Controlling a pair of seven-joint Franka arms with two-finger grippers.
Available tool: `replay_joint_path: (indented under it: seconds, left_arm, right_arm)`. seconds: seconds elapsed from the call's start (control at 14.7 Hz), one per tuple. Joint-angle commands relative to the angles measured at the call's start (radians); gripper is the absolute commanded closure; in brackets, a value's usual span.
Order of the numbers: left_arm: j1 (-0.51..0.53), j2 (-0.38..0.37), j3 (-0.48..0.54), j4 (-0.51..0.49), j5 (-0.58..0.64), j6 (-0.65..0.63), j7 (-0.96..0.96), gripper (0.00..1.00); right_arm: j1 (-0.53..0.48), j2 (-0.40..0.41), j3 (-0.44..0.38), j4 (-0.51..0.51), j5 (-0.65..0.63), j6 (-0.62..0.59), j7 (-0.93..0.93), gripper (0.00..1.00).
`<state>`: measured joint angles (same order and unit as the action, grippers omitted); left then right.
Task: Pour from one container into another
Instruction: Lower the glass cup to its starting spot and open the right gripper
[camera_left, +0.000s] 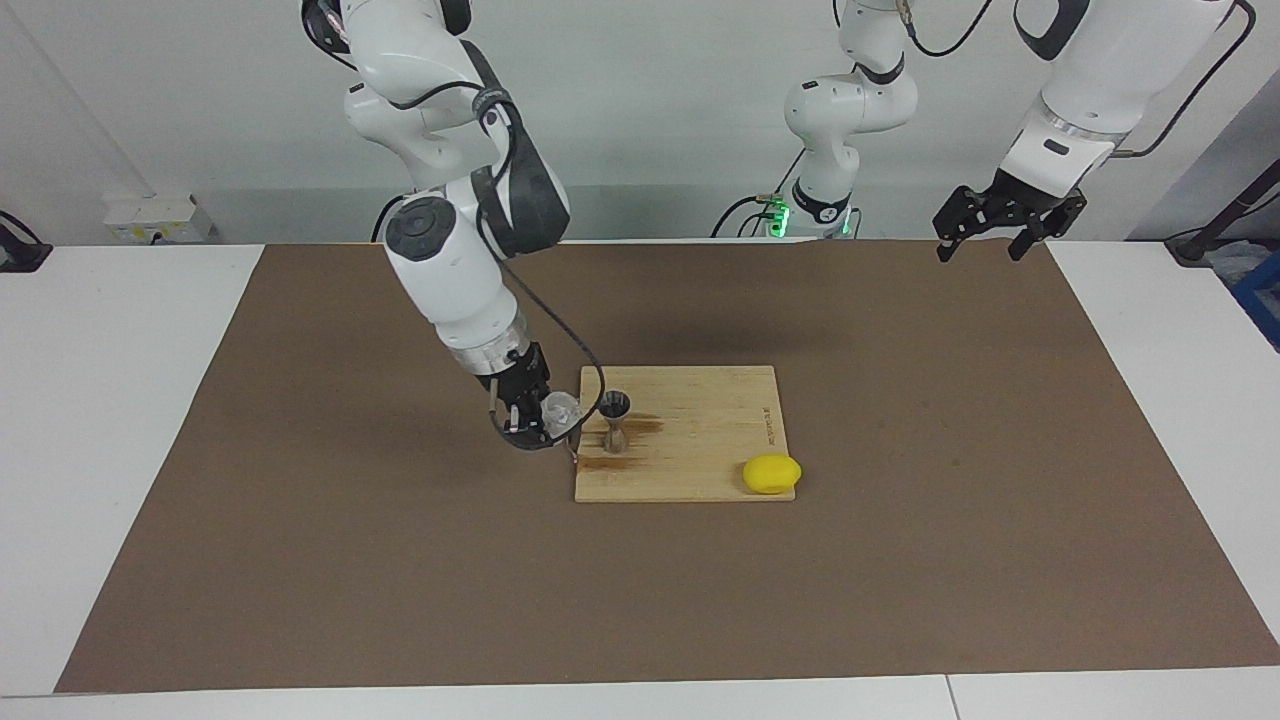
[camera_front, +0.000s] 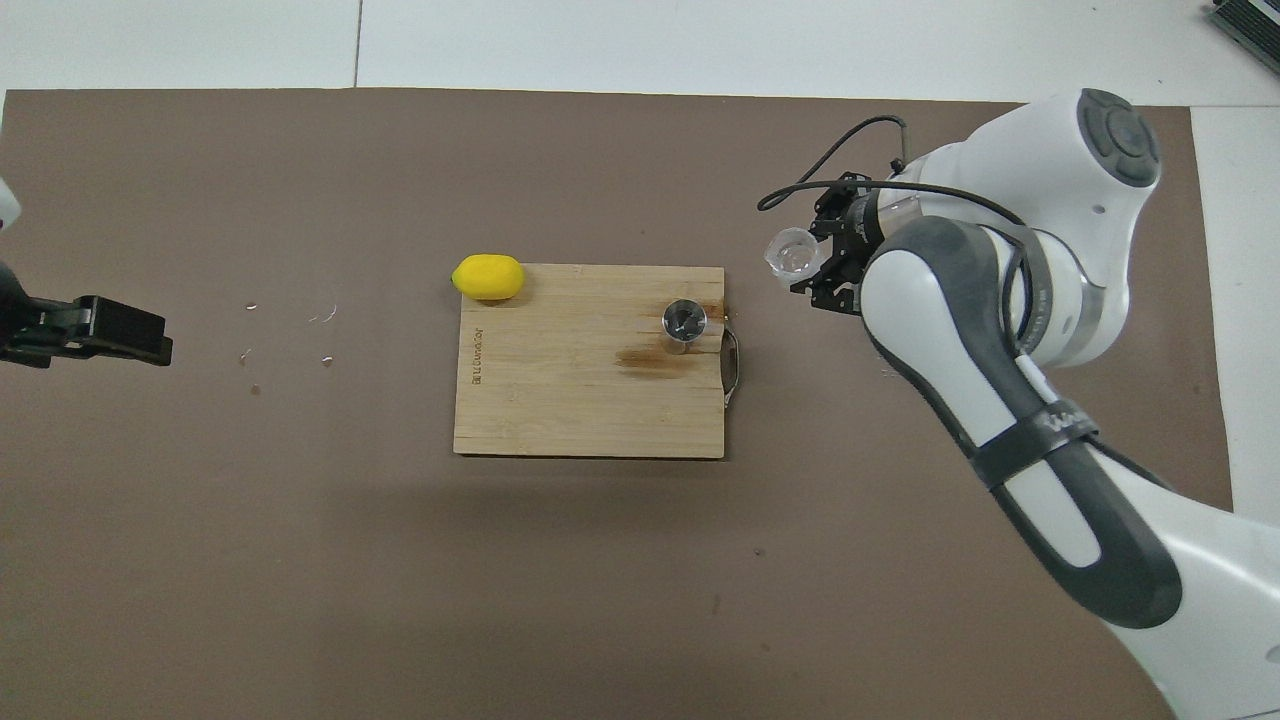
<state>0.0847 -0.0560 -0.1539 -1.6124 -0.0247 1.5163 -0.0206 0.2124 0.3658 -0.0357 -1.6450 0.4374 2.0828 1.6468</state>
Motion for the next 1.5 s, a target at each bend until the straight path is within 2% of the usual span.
replay_joint_path:
  seconds: [0.0,0.34,0.75,0.95,1.43]
  left_arm:
    - [0.001,-0.015,0.005,-0.020,-0.009,0.005,0.010,0.00]
    - [0.001,-0.015,0.005,-0.020,-0.009,0.005,0.010,0.00]
    - [0.001,-0.015,0.005,-0.020,-0.009,0.005,0.010,0.00]
    - [0.001,-0.015,0.005,-0.020,-0.009,0.005,0.010,0.00]
    - [0.001,-0.015,0.005,-0.020,-0.009,0.005,0.010,0.00]
  right_arm:
    - [-0.085,-0.050,0.011,-0.119,0.110,0.008,-0.152,1.00]
    - [-0.223,-0.050,0.011,-0.234,0.233,-0.009,-0.419,1.00]
    - [-0.336,0.002,0.011,-0.274,0.333,-0.053,-0.651,1.00]
    - [-0.373,0.024,0.011,-0.283,0.349,-0.061,-0.720,1.00]
    - [-0.387,0.021,0.008,-0.357,0.392,-0.043,-0.797,1.00]
